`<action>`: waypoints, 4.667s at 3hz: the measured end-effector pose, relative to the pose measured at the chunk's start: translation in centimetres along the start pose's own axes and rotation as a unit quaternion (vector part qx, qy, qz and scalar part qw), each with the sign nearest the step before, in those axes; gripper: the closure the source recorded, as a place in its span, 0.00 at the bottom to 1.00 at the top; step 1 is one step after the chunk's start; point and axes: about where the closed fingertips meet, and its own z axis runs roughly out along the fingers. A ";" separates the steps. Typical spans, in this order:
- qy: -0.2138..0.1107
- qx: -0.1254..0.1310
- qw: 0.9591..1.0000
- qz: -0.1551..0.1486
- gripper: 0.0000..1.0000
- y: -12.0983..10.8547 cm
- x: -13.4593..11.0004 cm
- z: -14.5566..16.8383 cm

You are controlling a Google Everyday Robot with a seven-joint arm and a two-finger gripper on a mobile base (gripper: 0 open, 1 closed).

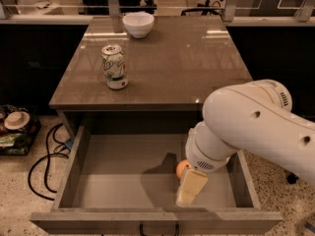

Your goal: Pick orange from top drawer and place on counter

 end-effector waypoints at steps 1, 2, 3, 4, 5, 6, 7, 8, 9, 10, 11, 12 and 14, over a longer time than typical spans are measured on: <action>0.035 0.029 0.999 0.007 0.00 -2.4 0.5 3.0; 0.026 0.029 0.999 0.010 0.00 -3.6 2.2 4.4; 0.033 0.026 0.999 0.009 0.00 -4.0 2.9 5.0; 0.043 0.020 0.999 0.006 0.00 -4.1 3.1 6.3; 0.047 0.011 0.999 0.004 0.00 -4.0 3.3 8.1; 0.047 0.000 0.999 0.008 0.00 -4.0 3.8 9.6; 0.034 -0.010 0.999 0.017 0.00 -4.2 4.5 10.4; 0.010 -0.021 0.999 0.024 0.00 -4.4 4.9 11.0; -0.017 -0.032 0.999 0.029 0.00 -4.3 5.1 11.6; -0.033 -0.039 0.998 0.032 0.00 -4.3 5.1 12.1; -0.040 -0.042 0.998 0.031 0.16 -4.1 4.9 12.7; -0.044 -0.041 0.998 0.028 0.38 -3.9 4.6 13.0; -0.043 -0.042 0.998 0.027 0.85 -3.8 4.6 13.0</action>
Offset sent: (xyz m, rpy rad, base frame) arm 0.0452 -0.0033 -0.0460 -0.1006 -0.0350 -0.0503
